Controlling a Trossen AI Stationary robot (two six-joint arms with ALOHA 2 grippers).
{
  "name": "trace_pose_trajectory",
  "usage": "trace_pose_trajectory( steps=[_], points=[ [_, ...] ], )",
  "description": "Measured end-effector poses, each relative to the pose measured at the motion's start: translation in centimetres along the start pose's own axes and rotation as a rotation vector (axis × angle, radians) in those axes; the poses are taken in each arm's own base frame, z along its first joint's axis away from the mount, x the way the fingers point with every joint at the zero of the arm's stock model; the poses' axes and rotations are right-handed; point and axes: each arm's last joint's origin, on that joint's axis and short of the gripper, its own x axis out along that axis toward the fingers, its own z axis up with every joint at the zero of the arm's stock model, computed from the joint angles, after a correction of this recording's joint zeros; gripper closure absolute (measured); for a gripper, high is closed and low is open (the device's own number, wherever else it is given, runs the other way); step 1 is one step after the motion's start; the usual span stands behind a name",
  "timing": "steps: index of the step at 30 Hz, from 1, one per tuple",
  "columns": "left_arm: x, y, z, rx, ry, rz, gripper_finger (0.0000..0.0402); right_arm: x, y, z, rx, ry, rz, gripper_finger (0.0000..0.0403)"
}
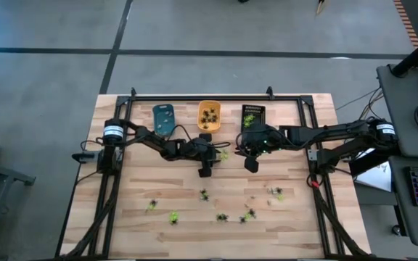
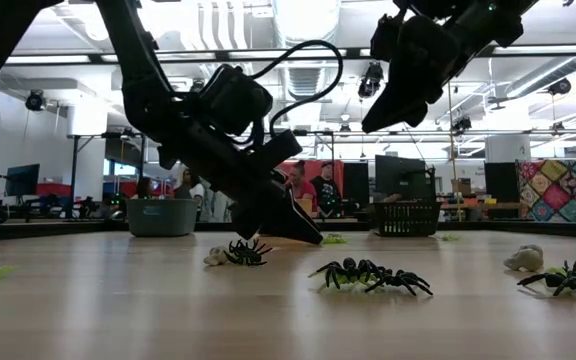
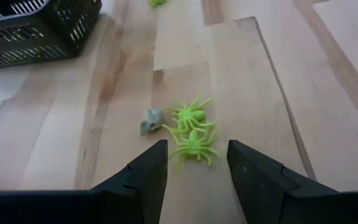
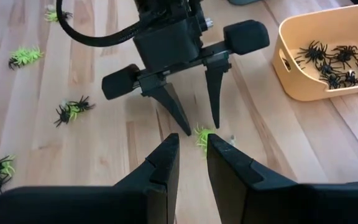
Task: Sort Halloween decoration
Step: Put the green spider toy into the black bin
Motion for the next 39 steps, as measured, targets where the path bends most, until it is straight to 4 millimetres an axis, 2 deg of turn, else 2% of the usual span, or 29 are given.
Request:
trace_pose_trajectory(
  steps=[18, 39],
  points=[
    [0.01, 0.76, -0.21, -0.012, -0.011, -0.035, 0.0251, 0.0, 0.0, 0.0, 0.026, 0.001, 0.0, 0.033],
    [0.0, 0.76, -0.32, -0.036, 0.003, -0.028, 0.0353, -0.01, 0.0, 0.0, 0.026, 0.0, 0.0, 0.033]
  ],
)
